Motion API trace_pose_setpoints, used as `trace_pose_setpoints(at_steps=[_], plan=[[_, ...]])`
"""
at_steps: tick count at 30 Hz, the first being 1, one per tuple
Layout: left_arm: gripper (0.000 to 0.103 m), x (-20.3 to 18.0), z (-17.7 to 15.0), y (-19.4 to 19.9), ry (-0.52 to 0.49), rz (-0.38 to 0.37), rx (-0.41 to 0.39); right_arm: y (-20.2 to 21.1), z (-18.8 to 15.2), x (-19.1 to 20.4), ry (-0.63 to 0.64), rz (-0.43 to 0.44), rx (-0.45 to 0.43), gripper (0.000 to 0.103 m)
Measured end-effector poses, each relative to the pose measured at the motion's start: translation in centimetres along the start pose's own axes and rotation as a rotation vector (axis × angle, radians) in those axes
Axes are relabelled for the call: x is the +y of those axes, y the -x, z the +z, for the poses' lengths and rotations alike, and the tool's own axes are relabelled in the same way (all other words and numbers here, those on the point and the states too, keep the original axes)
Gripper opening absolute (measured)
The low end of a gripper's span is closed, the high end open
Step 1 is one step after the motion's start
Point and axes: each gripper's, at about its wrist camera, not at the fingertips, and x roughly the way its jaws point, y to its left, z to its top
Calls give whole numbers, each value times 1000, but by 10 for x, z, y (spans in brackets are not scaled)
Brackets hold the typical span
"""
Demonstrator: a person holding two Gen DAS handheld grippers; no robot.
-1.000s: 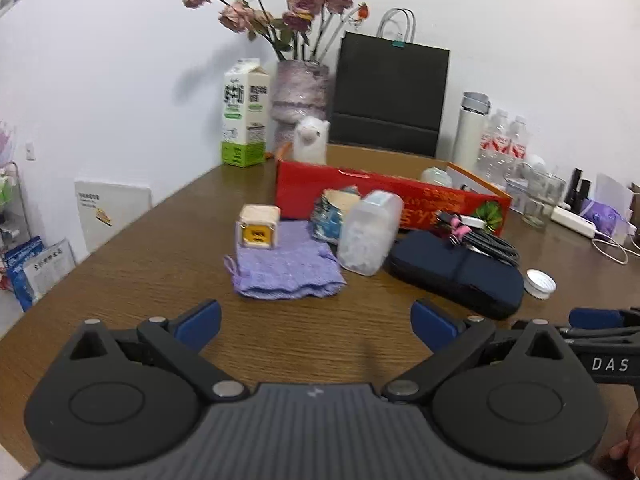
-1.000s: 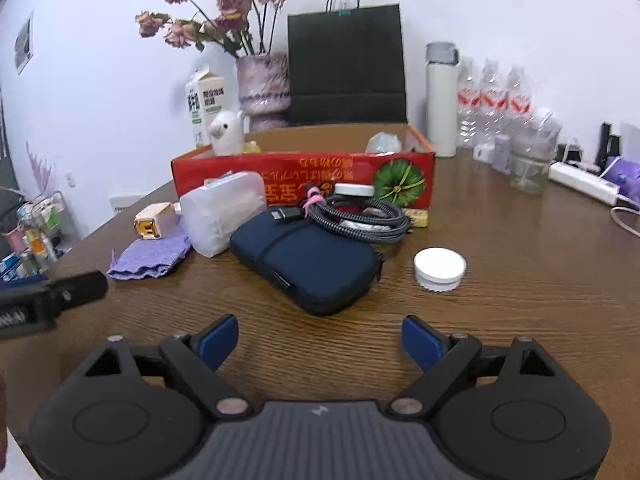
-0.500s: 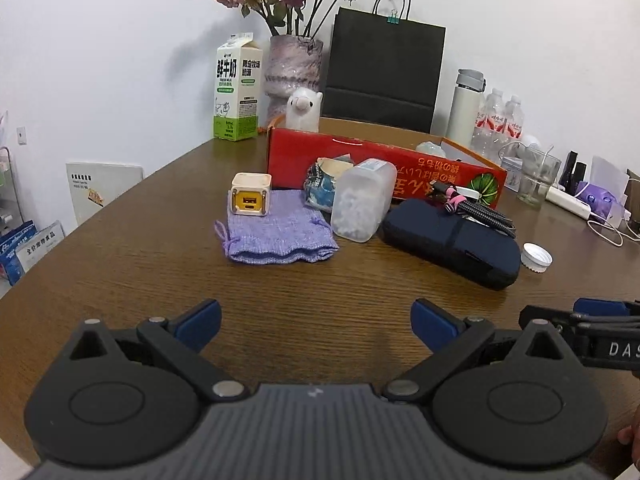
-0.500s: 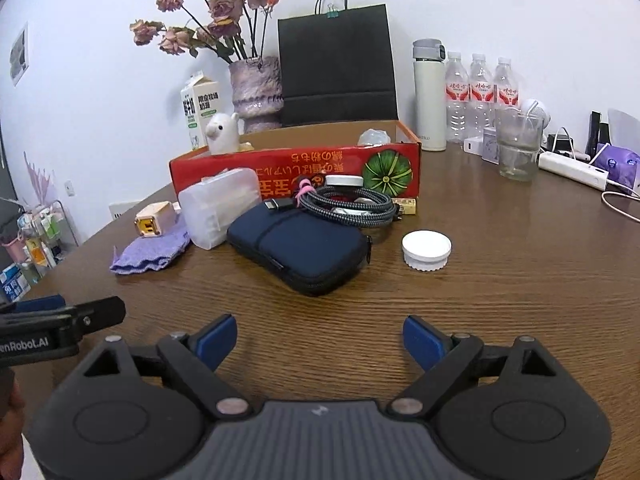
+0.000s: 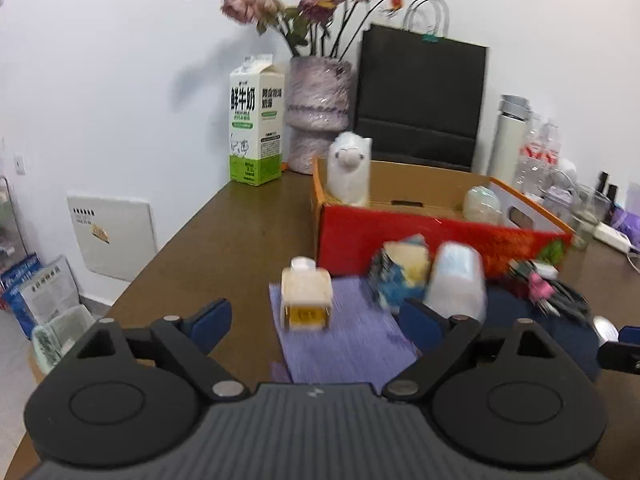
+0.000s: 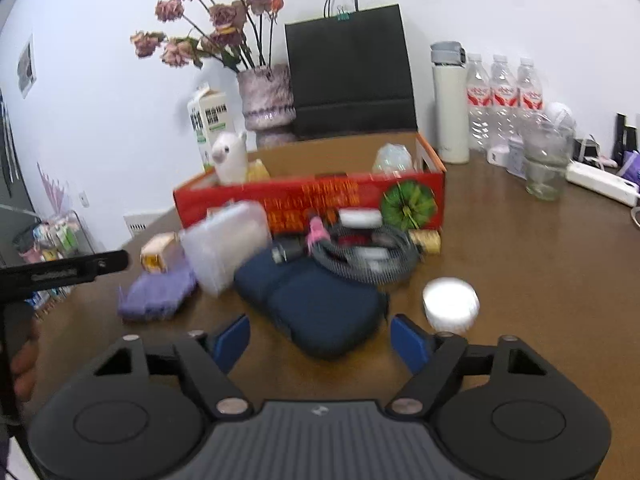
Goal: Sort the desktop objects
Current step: 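Grasp the white cube charger with the left tool while the right tool grasps the white round lid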
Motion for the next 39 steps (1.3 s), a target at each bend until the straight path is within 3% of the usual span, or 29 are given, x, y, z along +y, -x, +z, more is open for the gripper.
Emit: trace_pose_setpoints(at_steps=[5,9,14,15,17,19,23,24,27,30,31,33,34,36,37,38,39], plan=[[92,12,16,-39,73,-8,66,-35,30,-2,-34,7,-49,58],[88,13,16,-56,81,-4,102,-66,42,-7,-69,-18,-12,48],[87,16,18,-63,94,-11,88,-80,54,-19,-79,-71,-32,49],[85,15,19,-67,94,-9,93,-85,56,-22,-83,-83,-30,49],[60,16,19,-74,106,-6,119,-95,61,-32,-116,-103,-25,49],[42,17,17,-79,126,-26,143,-107,63,-39,-132,-121,-9,47],[42,14,14,-78,113,-29,138,-120,61,-43,-138,-84,42,44],[42,13,14,-77,108,-32,138,-120,59,-42,-129,-86,34,38],[41,11,12,-71,111,-33,122,-110,56,-36,-116,-94,2,38],[41,8,13,-56,106,-23,95,-89,51,-17,-19,-170,-86,38],[41,8,13,-47,108,-19,80,-81,51,-19,-54,-138,-102,38],[41,9,14,-27,136,-28,54,-69,47,-50,-334,86,-94,38],[41,8,14,-15,154,-43,44,-65,43,-58,-406,105,-93,38],[41,2,12,11,170,-115,19,-54,38,-40,-245,-92,-109,38],[41,-3,11,21,162,-153,13,-52,36,-40,-256,-68,-87,38],[41,-9,9,30,152,-183,14,-50,32,-50,-354,46,-70,38],[41,-17,7,37,140,-212,20,-48,28,-55,-413,95,-62,38]])
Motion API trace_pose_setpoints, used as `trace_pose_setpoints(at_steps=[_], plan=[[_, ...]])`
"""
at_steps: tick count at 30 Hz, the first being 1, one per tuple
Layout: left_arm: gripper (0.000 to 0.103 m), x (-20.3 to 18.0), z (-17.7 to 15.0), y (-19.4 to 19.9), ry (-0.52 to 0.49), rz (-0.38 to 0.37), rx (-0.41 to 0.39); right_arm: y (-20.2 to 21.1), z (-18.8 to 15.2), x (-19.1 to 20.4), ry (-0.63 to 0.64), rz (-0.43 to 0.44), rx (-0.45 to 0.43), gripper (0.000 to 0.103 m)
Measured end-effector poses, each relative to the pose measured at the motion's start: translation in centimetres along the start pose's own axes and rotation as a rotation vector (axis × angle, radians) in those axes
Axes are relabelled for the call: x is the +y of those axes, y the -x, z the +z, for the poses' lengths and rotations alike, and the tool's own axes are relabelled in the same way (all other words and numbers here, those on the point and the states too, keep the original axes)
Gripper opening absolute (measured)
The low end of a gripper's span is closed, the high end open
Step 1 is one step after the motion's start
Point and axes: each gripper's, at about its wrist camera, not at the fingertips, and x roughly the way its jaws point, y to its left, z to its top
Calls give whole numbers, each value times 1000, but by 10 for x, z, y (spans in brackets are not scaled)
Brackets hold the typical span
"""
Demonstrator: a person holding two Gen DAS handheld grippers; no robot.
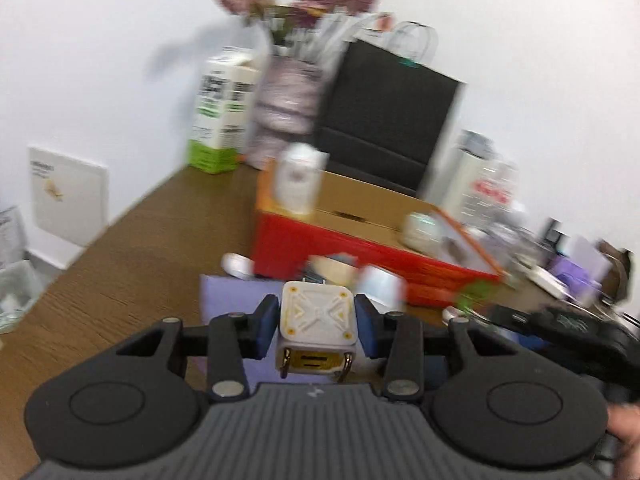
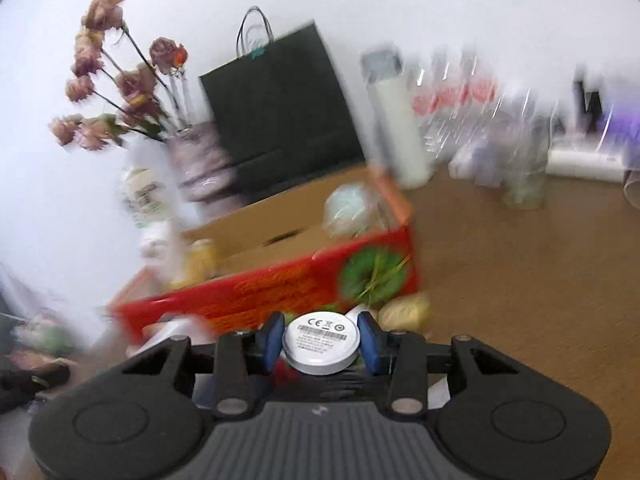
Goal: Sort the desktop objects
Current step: 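Carry the charger and lid over the box and lower them inside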
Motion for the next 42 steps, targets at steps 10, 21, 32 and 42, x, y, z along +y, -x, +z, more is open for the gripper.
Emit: trace_pose_setpoints(at_steps=[10,21,32,42], plan=[[41,-60,-26,-9,-23,-196,60,35,-22,34,184,65,64,38],[41,-55,-69,-31,-11,-113,191,40,-37,-18,-261,427,210,38],[42,-67,-63,27,-116,-14,61,89,-35,38,206,46,22,38],[42,-74,-64,94,-182,8,-68,147,-62,79,483,-75,-64,39]])
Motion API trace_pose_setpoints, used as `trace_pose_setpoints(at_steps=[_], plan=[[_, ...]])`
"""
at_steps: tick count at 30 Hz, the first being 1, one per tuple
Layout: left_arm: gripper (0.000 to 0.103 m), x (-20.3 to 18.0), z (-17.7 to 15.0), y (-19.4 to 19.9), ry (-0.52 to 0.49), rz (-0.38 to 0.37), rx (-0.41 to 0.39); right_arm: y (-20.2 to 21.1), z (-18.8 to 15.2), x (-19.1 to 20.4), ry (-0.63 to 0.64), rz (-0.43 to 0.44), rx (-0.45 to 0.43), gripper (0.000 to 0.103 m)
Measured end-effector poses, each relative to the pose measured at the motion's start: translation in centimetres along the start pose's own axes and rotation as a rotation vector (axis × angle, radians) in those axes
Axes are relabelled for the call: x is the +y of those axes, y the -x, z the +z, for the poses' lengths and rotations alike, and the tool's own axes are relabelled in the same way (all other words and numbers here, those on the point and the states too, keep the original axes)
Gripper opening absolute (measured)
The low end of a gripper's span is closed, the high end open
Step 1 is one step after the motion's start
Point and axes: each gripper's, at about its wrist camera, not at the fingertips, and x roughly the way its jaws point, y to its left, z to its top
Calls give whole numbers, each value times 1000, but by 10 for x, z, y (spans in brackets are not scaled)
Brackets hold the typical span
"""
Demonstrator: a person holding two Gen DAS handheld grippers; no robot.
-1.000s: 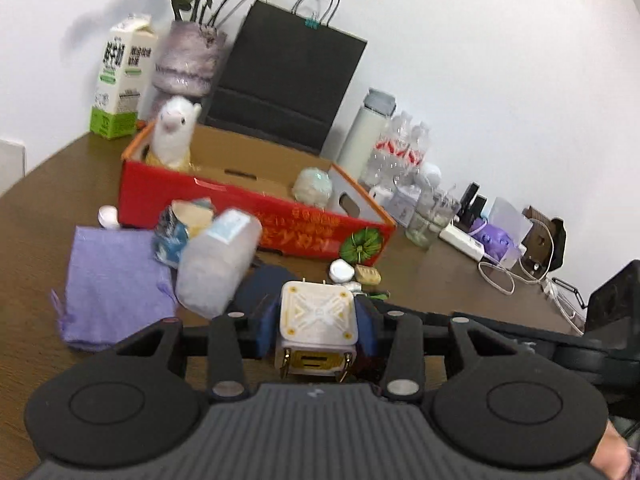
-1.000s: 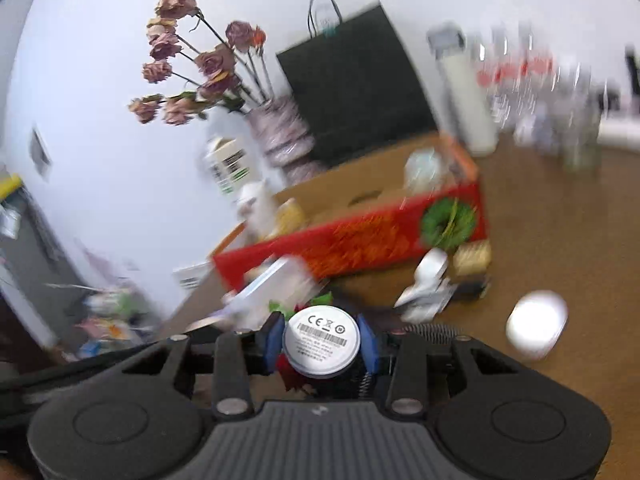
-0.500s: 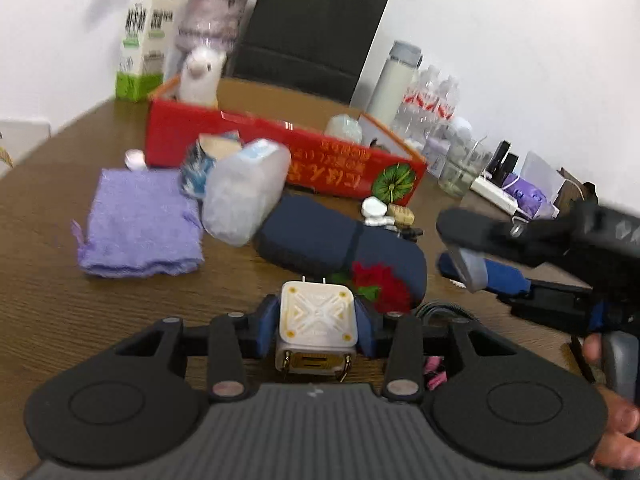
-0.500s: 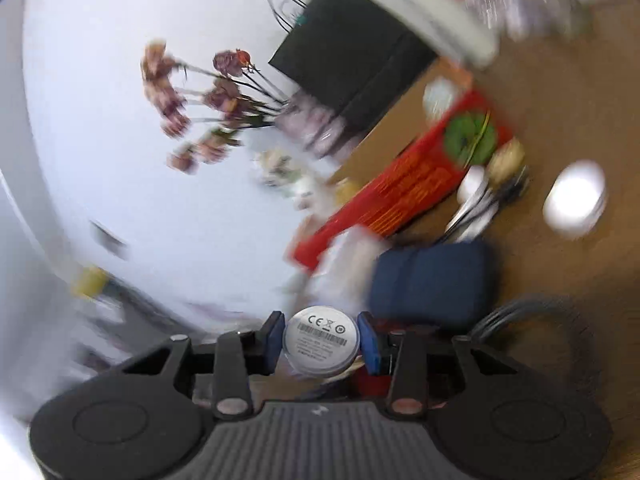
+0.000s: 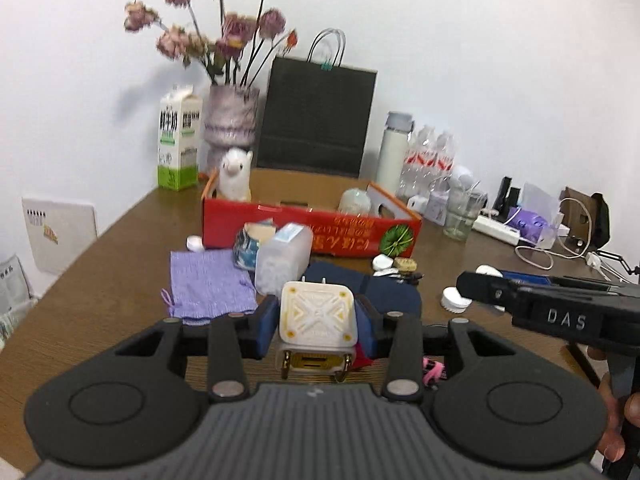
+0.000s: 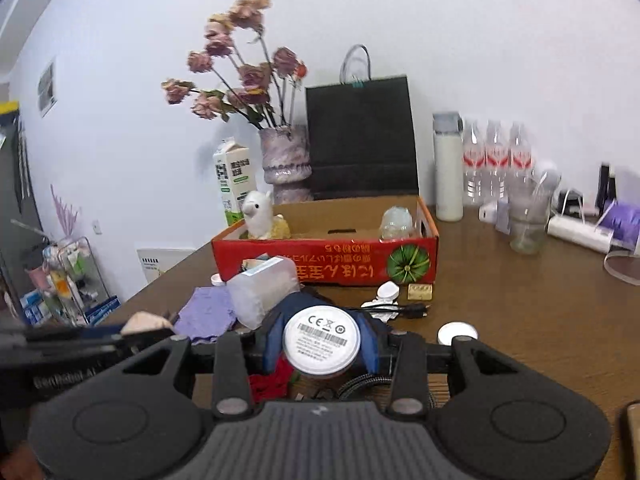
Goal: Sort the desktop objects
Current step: 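Carry the charger and lid over the box and lower them inside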
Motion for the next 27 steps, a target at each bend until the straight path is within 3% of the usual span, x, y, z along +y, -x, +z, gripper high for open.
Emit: trace_pose_setpoints(at_steps=[8,13,17,21,24,27], plan=[[42,-4,-8,10,-15,5,-7,20,-10,8,38,-28,12,39],[42,5,23,-7,-10,-17,-44,10,13,4,48,-12,-12,39],[42,17,90,-48,-2,-40,-71,-15,70,-5,84,18,-81,39],[41,25,170,-116,56,-66,1,-69,150,-30,43,69,-89,39],[41,28,213,-183,73,-64,114,-133,206,-60,-83,150,8,39],[41,26,234,-247,43,13,190,-202,241,-76,-129,132,115,39]])
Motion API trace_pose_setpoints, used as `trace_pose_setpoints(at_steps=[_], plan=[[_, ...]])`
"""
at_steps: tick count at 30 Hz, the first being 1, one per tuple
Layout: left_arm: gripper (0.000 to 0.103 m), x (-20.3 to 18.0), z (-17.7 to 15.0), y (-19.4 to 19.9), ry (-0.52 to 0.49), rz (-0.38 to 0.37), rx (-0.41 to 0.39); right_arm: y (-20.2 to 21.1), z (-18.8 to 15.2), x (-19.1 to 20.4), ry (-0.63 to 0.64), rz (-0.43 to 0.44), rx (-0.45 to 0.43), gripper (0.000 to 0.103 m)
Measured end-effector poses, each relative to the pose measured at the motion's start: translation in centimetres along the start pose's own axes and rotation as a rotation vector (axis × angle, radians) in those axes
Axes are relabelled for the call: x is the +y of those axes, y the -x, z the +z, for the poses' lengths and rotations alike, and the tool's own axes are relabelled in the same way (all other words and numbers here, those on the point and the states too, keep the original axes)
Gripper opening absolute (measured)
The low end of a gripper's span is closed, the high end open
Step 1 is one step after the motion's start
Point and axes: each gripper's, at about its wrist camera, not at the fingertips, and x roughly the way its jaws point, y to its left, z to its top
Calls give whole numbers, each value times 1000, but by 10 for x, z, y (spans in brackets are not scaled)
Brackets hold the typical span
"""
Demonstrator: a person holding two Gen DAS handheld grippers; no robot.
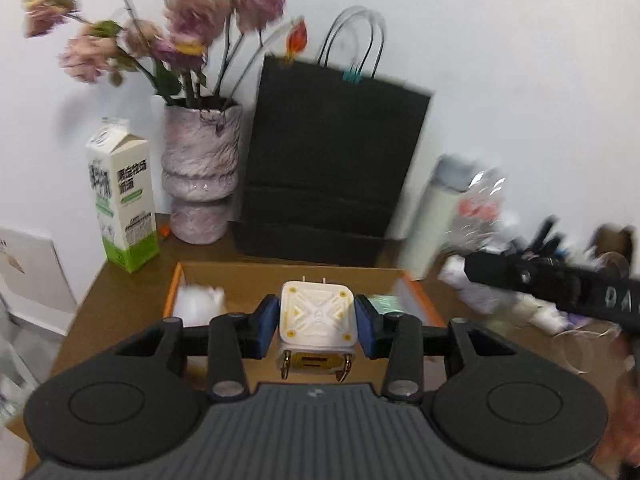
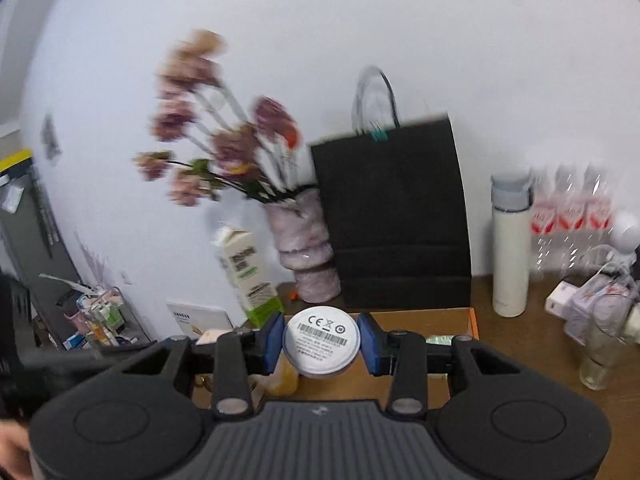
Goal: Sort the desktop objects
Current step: 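Carry the charger and lid over the box and lower them inside, then open both tools and withdraw them from the box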
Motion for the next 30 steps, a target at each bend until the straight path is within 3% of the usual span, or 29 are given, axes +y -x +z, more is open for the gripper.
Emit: trace_pose_setpoints(at_steps=[5,9,16,24,27,30], plan=[[42,3,9,-96,-30,125,140,-117,12,-30,-40,-95,203,39],[42,17,0,-152,-7,154,248,-190,-3,-52,-52,-150,321,39],[40,29,-6,-199,2,158,341,-258,-29,-66,-62,-181,424,39],[50,30,-2,-195,-7,125,308,-272,-43,-74,-78,-227,467,40],[57,24,11,-172,-26,106,269,-254,-29,-69,-89,-228,435,47],[72,22,25,-141,-27,86,233,-226,-10,-59,-71,-223,391,48]])
